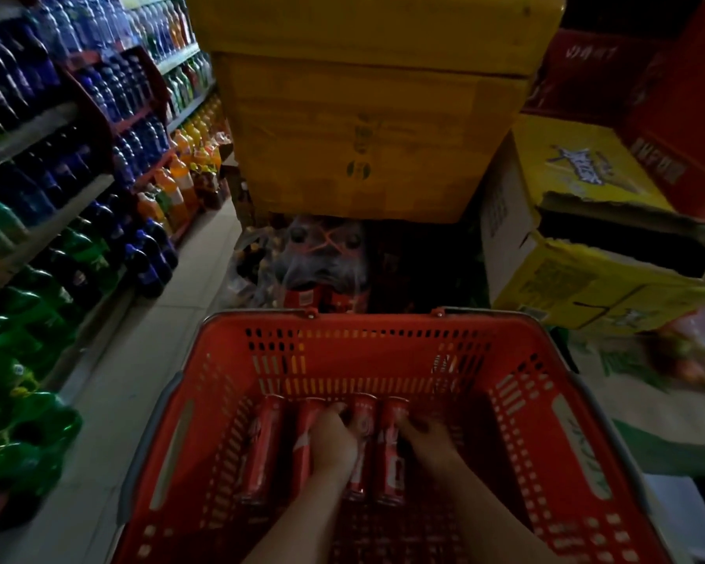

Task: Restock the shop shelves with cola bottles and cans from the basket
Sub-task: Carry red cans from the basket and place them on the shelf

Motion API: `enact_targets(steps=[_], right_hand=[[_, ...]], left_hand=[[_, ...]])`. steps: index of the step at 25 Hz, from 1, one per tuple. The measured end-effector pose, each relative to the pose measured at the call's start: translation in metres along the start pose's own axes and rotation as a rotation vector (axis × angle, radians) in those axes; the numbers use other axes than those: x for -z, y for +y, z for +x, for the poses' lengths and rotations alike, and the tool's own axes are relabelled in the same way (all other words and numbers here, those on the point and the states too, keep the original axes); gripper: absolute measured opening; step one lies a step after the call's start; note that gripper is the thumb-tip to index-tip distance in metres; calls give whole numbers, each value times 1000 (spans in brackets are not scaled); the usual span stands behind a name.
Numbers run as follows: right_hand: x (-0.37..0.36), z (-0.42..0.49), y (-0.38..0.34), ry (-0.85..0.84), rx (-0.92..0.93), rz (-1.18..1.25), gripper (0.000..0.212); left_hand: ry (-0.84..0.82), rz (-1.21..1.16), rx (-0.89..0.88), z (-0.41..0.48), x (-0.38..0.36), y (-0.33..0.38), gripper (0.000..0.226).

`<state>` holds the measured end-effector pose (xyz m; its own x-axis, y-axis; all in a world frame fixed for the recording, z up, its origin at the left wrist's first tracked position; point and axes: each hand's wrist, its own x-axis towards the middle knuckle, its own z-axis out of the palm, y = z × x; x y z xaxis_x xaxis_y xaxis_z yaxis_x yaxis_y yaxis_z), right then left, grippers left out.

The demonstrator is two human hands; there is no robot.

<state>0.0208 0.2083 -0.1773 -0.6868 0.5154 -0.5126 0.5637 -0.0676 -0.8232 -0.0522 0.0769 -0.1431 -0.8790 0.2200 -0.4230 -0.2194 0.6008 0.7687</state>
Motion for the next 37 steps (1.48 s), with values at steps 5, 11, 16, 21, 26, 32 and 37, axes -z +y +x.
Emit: enact_targets(steps=[5, 11, 16, 21, 26, 32, 37], right_hand=[[19, 2, 1, 96, -39, 77, 24], [22, 1, 11, 94, -105, 275, 28], [25, -1, 5, -7, -153, 362, 29], [26, -4, -5, -91, -168, 410, 27], [28, -14, -30, -109, -167, 464, 41], [32, -46, -74, -216, -79, 517, 39], [21, -78, -107, -203, 61, 523, 49]], left_hand=[[-122, -65, 58, 1, -13, 8, 43], [-270, -105, 201, 7, -15, -1, 58], [-378, -318, 328, 18, -10, -11, 59], [-469, -443, 321, 20, 3, -8, 83], [-535, -614, 219, 8, 16, 0, 47], [-511, -690, 97, -16, 40, 24, 50], [-416, -711, -57, -34, 73, 48, 56]])
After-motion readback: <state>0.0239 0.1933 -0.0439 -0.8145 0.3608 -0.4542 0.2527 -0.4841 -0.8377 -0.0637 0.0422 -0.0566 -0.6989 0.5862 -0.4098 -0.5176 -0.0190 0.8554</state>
